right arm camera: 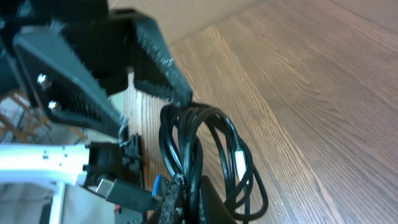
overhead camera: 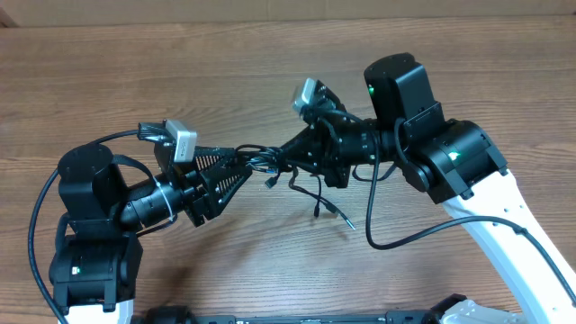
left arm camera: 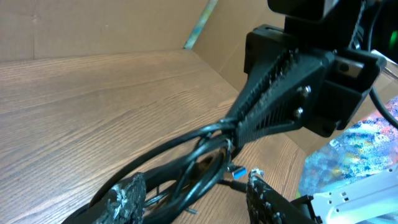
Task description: Untangle cables
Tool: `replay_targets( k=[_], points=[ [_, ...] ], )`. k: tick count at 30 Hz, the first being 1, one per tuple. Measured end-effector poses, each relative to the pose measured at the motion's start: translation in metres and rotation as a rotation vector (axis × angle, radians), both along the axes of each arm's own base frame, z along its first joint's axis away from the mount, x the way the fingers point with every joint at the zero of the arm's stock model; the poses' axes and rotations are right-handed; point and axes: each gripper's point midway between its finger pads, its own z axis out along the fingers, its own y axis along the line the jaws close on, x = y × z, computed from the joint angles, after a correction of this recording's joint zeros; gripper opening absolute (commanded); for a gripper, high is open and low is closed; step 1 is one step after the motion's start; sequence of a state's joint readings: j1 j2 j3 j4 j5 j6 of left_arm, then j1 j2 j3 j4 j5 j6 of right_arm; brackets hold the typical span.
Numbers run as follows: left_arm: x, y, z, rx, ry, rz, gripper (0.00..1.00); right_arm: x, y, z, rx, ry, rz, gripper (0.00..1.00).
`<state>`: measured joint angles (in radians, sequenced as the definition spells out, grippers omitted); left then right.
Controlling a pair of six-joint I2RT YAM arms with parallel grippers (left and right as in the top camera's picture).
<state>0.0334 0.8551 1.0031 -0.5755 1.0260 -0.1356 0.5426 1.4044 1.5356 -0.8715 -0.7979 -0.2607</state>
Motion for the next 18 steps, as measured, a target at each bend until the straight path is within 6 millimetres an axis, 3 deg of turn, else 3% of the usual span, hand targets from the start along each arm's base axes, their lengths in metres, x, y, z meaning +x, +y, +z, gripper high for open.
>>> replay_targets(
  k=[9,18],
  points=[
    [0.000,0.000,0.000,0.007,-0.011,-0.003,0.55,0.006,0.003,0.009,0.042,0.064,-0.055,0.04],
    [-0.003,0.000,-0.007,0.029,-0.007,-0.014,0.54,-0.008,0.012,0.033,0.156,0.153,0.026,0.04]
  ],
)
